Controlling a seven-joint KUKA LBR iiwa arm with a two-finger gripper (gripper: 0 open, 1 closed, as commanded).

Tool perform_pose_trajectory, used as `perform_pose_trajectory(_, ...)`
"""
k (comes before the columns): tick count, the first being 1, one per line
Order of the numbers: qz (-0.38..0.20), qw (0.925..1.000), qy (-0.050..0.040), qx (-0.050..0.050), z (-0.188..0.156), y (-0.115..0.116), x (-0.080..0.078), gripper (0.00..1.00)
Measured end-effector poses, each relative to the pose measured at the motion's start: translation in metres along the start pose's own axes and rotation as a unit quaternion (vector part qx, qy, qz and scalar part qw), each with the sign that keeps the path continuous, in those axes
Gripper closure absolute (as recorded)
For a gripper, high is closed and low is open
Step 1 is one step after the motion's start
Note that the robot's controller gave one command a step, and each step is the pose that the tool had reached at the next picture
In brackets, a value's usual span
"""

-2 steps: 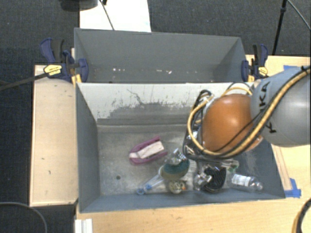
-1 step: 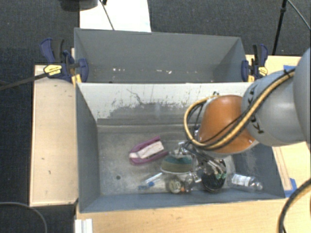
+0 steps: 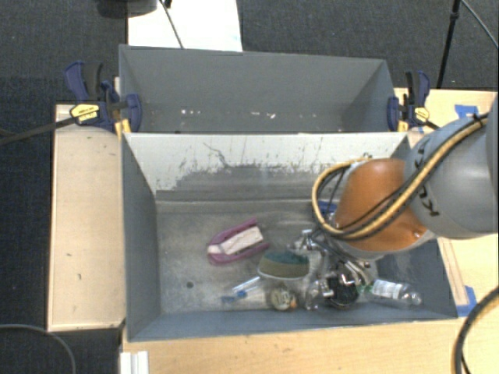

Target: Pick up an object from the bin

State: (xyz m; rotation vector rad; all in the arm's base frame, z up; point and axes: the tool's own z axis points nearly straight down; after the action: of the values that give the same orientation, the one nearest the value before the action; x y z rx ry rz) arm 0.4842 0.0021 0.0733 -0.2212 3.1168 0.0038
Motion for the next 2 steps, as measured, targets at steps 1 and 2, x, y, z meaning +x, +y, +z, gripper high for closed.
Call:
perform_pose_trajectory(1,0.0,1.0,0.0008,0.001,0.0,-0.001,0.001,1.0)
perform_pose_trajectory(2,-0.001,1.0,0.0061,0.001,-0.025,-0.001,-0.001,1.0)
